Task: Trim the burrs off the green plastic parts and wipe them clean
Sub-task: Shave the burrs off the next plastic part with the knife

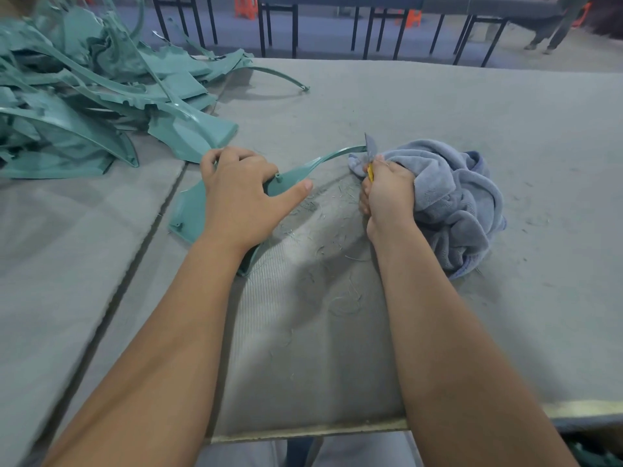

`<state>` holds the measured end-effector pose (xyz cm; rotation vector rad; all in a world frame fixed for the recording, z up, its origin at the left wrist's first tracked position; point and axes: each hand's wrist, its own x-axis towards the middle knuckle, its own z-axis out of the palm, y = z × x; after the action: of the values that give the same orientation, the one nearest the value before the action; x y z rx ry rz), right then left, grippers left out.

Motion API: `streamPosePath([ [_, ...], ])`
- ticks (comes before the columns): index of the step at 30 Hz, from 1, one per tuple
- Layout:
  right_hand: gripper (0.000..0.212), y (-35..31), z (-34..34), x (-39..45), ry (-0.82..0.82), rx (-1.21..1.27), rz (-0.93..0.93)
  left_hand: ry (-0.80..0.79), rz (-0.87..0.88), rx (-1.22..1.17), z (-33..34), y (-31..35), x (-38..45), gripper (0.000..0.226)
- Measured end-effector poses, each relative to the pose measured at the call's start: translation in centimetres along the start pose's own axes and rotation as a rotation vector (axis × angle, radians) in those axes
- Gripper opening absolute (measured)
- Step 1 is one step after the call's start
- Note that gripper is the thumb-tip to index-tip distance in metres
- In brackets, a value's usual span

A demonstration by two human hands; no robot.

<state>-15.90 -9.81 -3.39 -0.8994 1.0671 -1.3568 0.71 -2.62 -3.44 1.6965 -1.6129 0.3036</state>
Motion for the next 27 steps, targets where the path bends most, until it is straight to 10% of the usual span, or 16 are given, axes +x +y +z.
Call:
streamPosePath([
  [13,0.041,0.43,0.09,-0.41,-0.221,-0.353,-0.085,-0.05,-0.005,0.08,0.61,0.04,0.09,0.063],
  [27,0.038,0.2,-0.05,0.32,-0.048,-0.071,-0.006,0.013,-0.016,-0.005,0.03,-0.17,-0.06,0.06],
])
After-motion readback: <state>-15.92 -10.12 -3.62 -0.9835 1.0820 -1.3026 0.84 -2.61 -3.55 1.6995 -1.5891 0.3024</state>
